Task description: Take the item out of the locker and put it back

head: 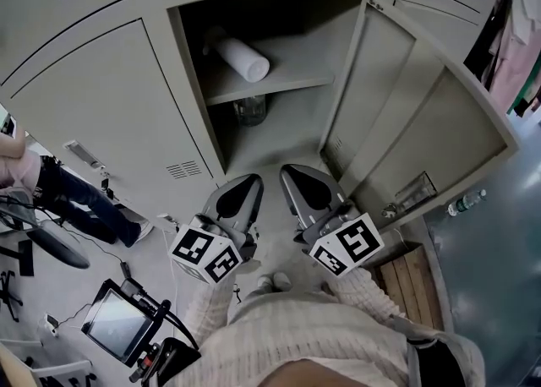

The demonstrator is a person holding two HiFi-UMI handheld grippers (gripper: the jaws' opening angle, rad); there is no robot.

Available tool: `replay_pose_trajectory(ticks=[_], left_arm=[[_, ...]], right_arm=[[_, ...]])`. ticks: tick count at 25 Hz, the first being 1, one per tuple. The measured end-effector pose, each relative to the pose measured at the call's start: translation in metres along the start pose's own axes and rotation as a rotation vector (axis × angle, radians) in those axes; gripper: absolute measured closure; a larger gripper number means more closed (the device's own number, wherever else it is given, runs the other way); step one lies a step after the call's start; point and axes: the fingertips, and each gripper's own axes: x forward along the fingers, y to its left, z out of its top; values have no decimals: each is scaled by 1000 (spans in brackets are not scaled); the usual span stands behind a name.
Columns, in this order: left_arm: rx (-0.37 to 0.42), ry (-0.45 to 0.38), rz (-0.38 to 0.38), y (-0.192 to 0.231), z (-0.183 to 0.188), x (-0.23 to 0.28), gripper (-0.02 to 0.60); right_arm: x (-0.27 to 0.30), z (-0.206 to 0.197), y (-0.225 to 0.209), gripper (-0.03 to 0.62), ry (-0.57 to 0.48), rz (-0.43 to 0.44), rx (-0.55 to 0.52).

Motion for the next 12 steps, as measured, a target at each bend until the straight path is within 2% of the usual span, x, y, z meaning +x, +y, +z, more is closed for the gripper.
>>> replay_pose_trajectory(ticks=[12], left_arm=[[-35,-14,-10,-1,-2,0,577]], right_arm=[[3,-4,3,599,42,10,-29]])
